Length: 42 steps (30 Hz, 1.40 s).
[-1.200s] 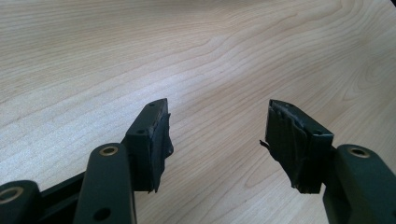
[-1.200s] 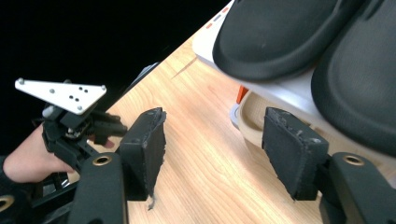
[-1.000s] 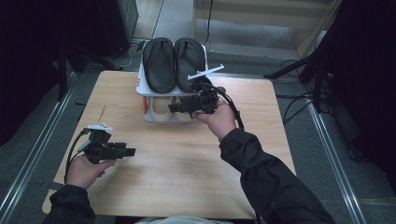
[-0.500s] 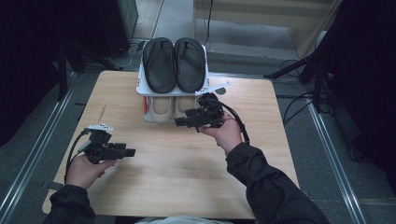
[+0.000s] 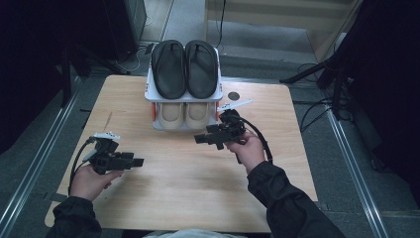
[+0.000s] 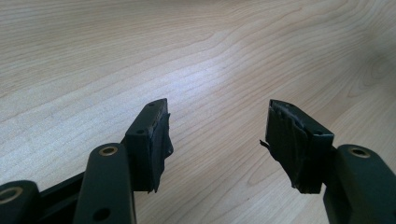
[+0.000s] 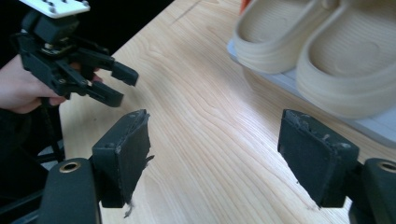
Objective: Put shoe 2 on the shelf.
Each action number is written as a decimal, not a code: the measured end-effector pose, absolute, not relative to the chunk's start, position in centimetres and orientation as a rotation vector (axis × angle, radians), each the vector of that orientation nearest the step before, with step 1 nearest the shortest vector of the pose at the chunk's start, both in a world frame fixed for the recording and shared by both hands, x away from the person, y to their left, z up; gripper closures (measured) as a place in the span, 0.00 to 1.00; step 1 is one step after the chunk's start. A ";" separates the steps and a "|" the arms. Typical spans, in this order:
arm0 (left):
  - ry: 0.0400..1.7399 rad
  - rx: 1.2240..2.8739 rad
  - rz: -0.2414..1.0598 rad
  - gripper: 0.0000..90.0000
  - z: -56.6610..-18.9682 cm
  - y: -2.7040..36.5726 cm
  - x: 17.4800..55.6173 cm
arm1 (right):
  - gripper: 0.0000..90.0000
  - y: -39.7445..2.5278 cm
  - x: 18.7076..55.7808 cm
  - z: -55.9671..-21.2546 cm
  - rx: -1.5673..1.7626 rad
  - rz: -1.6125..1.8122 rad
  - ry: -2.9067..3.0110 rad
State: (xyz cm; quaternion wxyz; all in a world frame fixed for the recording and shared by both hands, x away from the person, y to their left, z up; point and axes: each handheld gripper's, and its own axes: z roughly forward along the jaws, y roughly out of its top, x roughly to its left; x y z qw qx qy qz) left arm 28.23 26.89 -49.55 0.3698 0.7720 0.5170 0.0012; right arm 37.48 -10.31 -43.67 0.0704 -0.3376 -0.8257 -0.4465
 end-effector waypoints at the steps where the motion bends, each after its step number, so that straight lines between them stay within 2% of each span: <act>1: 1.327 1.981 0.002 0.45 -49.6 26.9 28.2 | 0.28 -10.5 37.5 -43.9 -1.018 -1.347 -2.477; 33: 1.338 1.979 0.003 0.45 -49.6 26.9 28.3 | 0.28 -16.6 36.0 -48.5 -1.129 -1.349 -2.456; 42: 1.330 1.997 -0.008 0.43 -49.6 26.7 28.3 | 0.28 -17.2 35.5 -48.3 -1.126 -1.347 -2.516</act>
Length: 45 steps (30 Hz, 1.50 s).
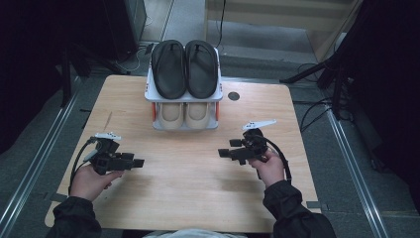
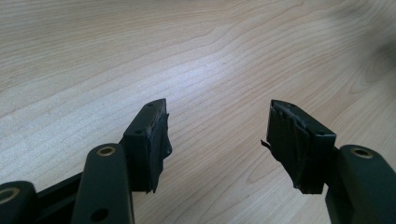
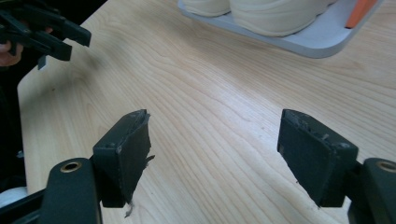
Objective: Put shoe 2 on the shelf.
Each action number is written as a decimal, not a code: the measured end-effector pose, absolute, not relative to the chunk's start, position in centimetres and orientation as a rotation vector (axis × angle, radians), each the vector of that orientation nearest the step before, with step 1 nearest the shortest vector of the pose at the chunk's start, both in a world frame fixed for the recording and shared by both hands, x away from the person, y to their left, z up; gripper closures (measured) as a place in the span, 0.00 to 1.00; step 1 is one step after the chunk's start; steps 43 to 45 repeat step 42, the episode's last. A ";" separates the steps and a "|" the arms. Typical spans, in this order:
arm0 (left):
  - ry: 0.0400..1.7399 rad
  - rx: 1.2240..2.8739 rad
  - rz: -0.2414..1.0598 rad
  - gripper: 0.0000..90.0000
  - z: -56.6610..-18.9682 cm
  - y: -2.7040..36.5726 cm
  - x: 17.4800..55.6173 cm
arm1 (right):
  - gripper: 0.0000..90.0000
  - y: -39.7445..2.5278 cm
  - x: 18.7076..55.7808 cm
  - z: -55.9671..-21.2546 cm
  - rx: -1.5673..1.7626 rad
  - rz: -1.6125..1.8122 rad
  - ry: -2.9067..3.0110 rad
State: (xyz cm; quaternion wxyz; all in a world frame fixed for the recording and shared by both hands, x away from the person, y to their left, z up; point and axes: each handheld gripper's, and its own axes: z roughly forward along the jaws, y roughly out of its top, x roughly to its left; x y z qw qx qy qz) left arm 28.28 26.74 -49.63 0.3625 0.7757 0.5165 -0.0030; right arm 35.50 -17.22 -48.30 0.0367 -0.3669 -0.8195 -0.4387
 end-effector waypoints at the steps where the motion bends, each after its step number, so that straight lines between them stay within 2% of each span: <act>1: 1.328 2.000 -0.009 0.43 -49.6 26.7 28.3 | 0.28 -17.4 35.6 -48.3 -1.126 -1.340 -2.526; 33: 1.335 2.000 -0.040 0.41 -49.8 26.6 28.5 | 0.28 -17.9 36.1 -48.9 -1.166 -1.297 -2.546; 45: 1.349 1.964 -0.059 0.37 -49.9 26.4 28.6 | 0.28 -17.4 35.9 -49.0 -1.126 -1.271 -2.595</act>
